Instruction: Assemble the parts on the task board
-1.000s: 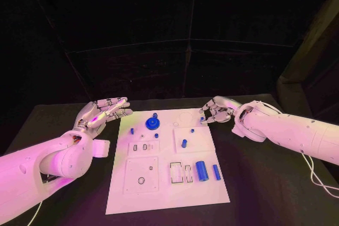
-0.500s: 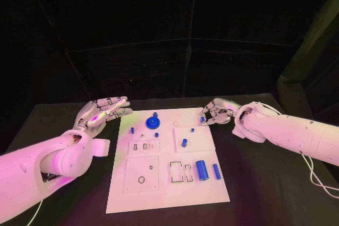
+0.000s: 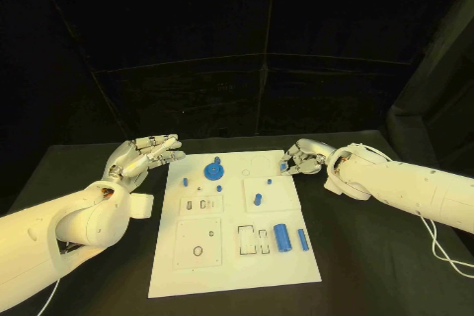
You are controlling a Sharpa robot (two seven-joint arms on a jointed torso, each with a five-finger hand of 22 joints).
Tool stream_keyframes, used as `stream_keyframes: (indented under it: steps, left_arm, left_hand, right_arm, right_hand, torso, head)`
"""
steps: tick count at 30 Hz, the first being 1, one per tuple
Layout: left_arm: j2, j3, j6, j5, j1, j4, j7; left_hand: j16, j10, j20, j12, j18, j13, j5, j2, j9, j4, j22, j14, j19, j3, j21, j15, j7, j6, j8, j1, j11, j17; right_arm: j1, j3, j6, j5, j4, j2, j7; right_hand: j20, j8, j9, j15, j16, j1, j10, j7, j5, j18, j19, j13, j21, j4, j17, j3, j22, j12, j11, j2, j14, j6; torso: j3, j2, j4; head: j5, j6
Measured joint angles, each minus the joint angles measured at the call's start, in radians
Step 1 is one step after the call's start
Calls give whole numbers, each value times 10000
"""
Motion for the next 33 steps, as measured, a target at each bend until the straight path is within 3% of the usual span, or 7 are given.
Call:
stream_keyframes:
  steps: [5,9,17,24,29,33]
  left_arm:
    - [0,0,0,0,0,-2,-1]
    - [-2,0,0,0,0,-2,-2]
    - [-11,0,0,0,-1,-3,-4]
    - [-49,0,-1,0,-1,26,-7]
    - [-77,0,-2,0,2,81,-11]
    - [-79,0,-2,-1,40,93,-13]
  left_hand:
    - [0,0,0,0,0,0,0,0,0,0,0,0,0,0,0,0,0,0,0,0,0,0]
    - [0,0,0,0,0,0,0,0,0,0,0,0,0,0,0,0,0,0,0,0,0,0]
    - [0,0,0,0,0,0,1,0,0,0,1,0,0,0,0,0,0,0,0,0,0,0]
    - [0,0,0,0,-1,0,1,0,0,0,1,0,0,0,1,0,0,0,0,0,0,0]
    - [1,0,0,0,0,0,1,0,0,0,2,27,0,0,0,-28,0,0,0,0,0,0]
    - [0,0,0,0,0,0,1,0,0,1,2,27,0,0,1,-28,0,0,0,0,0,0]
  right_arm:
    - [-2,0,18,-7,-30,17,2]
    - [-1,4,-10,-10,-43,32,11]
    - [-1,0,-395,-17,72,5,17]
    - [-4,2,-1112,-1,940,-246,-88]
    - [23,8,-1534,-40,1892,-223,-462]
    - [40,14,-1655,-178,2368,138,-872]
  right_hand:
    - [-18,54,-8,-51,0,32,55,-45,-100,-1,9,20,0,-46,0,181,31,62,-55,136,-21,190]
    - [-105,96,-25,-110,43,65,108,-99,-462,0,-4,58,0,-142,0,472,44,60,-109,297,-5,349]
    - [-141,157,-28,-157,52,74,143,-54,-579,0,32,217,41,-258,0,803,110,179,-144,394,-21,404]
    - [-176,156,-28,-157,81,6,143,-53,-436,0,68,241,84,-262,0,954,169,180,-144,462,-22,405]
    - [-175,140,-35,-157,81,-40,143,-54,-380,0,68,207,85,-240,-1,1031,182,180,-144,508,-23,404]
    - [-175,134,-39,-156,81,-50,143,-54,-379,0,67,159,85,-241,-1,1032,182,171,-144,511,-22,403]
  torso:
    - [0,0,0]
    - [0,0,0]
    - [3,0,0]
    - [-9,-22,-1]
    - [-48,-54,-1]
    - [-81,-82,0]
  head:
    - [-11,-1]
    - [-13,-5]
    - [-16,-13]
    - [23,5]
    - [49,9]
    - [119,-23]
